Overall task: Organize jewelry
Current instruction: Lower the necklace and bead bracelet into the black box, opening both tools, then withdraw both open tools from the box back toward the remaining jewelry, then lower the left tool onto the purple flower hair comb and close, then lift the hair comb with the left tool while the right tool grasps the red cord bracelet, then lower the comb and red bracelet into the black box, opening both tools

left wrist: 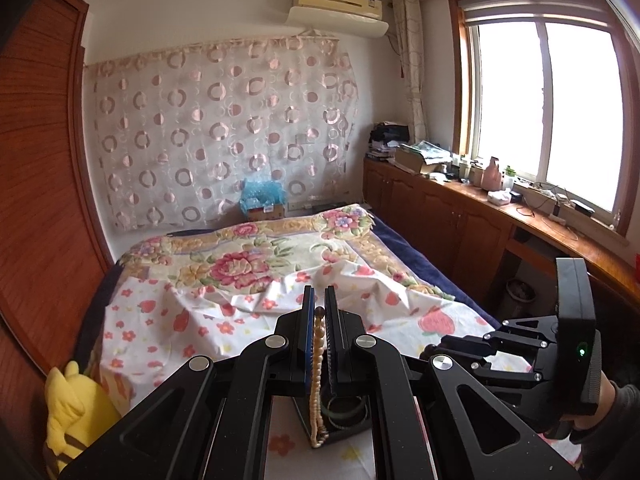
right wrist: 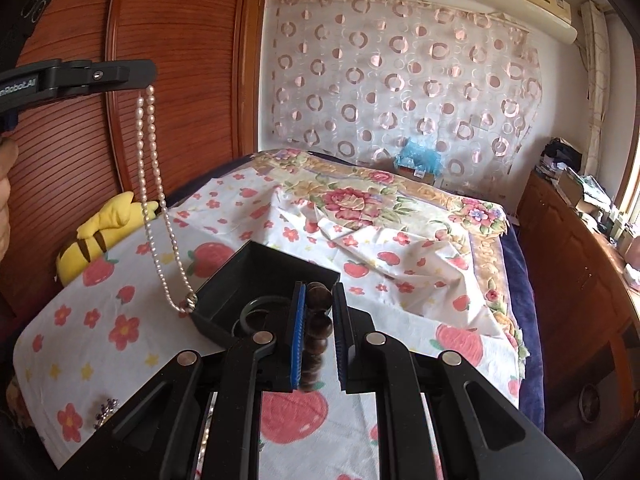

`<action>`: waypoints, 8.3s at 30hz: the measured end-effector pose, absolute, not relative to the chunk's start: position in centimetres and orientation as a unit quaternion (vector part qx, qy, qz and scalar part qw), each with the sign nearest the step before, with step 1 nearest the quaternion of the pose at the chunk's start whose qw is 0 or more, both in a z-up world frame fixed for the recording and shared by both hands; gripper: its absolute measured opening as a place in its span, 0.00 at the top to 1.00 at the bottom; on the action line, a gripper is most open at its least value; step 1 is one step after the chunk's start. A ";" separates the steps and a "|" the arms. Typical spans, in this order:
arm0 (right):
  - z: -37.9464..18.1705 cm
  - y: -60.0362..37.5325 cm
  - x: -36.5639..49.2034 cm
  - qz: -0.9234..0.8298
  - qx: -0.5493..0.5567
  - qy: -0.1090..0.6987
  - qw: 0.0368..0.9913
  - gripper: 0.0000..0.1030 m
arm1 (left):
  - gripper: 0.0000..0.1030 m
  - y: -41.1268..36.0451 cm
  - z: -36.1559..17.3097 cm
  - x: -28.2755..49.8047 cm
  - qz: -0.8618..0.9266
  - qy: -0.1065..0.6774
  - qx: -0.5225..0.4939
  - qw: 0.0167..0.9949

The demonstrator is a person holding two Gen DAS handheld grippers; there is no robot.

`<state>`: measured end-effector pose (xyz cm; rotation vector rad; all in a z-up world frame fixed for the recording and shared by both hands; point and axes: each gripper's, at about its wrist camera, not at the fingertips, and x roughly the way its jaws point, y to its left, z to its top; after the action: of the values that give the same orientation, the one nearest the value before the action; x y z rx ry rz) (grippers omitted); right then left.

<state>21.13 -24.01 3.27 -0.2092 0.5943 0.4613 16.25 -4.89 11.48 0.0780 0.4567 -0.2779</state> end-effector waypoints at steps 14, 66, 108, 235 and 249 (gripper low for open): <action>3.7 -22.4 22.4 0.235 -0.095 0.275 0.927 0.86 | 0.96 -5.4 7.3 19.9 -0.122 0.272 0.035 0.954; -6.8 -24.4 7.9 0.237 -0.052 0.345 0.907 0.64 | 0.36 0.3 -8.1 3.3 -0.139 0.383 0.025 0.913; -10.3 -24.7 5.2 0.223 -0.059 0.373 0.899 0.46 | 0.27 -4.6 -11.2 2.6 -0.176 0.420 0.087 0.886; -4.1 -21.7 11.0 0.259 -0.145 0.332 0.895 0.92 | 0.80 -3.0 -1.2 10.3 -0.134 0.281 0.041 0.950; -0.8 -23.2 20.1 0.222 -0.084 0.319 0.918 0.92 | 0.80 -4.5 -1.6 17.2 -0.117 0.291 0.034 0.949</action>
<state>20.14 -23.20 -0.82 -0.1730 0.6551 0.4574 17.20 -4.52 -1.56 0.0700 0.5931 -0.2380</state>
